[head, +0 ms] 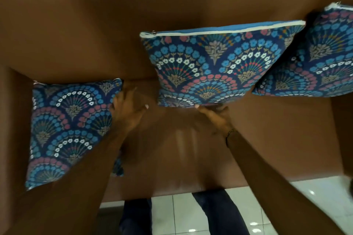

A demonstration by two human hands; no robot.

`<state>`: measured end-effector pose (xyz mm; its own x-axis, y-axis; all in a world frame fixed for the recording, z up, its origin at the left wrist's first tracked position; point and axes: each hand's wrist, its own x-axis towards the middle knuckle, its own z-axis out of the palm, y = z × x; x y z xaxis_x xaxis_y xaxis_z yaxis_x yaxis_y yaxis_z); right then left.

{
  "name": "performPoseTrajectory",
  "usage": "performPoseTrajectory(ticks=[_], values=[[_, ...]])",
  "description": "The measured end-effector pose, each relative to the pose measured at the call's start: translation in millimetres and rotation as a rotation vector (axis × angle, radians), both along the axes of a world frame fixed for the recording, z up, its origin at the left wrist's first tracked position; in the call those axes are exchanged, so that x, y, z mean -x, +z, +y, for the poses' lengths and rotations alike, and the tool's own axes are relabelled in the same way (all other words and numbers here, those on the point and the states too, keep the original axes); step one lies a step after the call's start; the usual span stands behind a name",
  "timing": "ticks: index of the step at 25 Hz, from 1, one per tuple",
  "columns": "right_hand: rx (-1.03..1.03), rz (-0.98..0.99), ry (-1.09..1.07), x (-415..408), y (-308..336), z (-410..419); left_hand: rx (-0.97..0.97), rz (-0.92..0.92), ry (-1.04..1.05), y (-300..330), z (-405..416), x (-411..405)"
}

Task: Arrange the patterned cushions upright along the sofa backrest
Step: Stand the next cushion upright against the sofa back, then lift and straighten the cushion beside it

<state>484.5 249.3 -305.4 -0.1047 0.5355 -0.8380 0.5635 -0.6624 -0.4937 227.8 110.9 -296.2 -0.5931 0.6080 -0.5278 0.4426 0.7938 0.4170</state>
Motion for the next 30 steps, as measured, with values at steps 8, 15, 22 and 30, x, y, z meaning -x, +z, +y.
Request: performPoseTrajectory(ticks=[8,15,22,30], values=[[0.417,0.090,0.346,228.6,13.8,-145.7,0.201,0.085,0.198,6.0,-149.1,170.1],[0.211,0.106,0.354,284.6,-12.3,-183.9,-0.030,-0.364,0.500,-13.5,-194.8,239.0],[-0.153,0.363,0.137,287.9,19.7,-171.6,-0.578,-0.075,0.377,20.3,-191.2,236.7],[-0.495,0.253,0.294,335.8,28.3,-123.3,-0.661,0.122,0.253,20.4,-169.0,255.5]])
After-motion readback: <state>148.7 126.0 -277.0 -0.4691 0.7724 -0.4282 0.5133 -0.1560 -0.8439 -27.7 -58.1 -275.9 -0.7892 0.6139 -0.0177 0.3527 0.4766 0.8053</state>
